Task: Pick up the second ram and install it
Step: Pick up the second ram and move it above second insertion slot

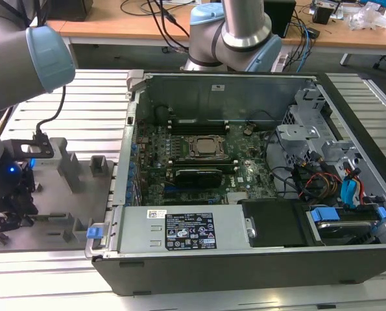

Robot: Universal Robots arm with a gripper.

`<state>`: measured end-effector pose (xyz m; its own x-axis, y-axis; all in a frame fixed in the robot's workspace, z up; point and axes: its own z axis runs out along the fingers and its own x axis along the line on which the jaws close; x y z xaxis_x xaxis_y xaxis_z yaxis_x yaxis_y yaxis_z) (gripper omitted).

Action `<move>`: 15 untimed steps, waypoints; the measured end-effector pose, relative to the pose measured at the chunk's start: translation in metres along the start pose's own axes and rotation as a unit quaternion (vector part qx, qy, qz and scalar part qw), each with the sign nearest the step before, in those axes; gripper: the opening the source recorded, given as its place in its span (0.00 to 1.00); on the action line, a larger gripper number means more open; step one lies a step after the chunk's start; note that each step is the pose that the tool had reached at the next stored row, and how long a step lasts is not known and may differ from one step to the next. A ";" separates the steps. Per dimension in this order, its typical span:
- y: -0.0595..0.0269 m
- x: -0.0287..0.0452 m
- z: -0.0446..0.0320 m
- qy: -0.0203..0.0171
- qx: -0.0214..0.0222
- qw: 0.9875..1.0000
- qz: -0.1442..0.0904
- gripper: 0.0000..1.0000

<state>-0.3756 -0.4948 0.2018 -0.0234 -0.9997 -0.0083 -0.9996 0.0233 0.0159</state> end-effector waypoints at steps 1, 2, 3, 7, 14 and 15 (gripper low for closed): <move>0.0000 0.0000 0.0001 0.000 0.000 1.000 0.000 0.30; 0.0000 -0.0001 0.0001 0.000 0.000 1.000 0.000 0.30; 0.0000 0.0000 0.0001 0.000 0.000 1.000 0.000 0.30; 0.0000 0.0000 0.0001 0.000 0.000 1.000 0.000 0.14; 0.0000 0.0000 0.0001 0.000 0.000 1.000 0.000 0.14; 0.0000 -0.0001 0.0001 0.000 0.000 1.000 0.000 0.14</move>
<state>-0.3756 -0.4947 0.2017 -0.0230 -0.9997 -0.0085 -0.9996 0.0229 0.0158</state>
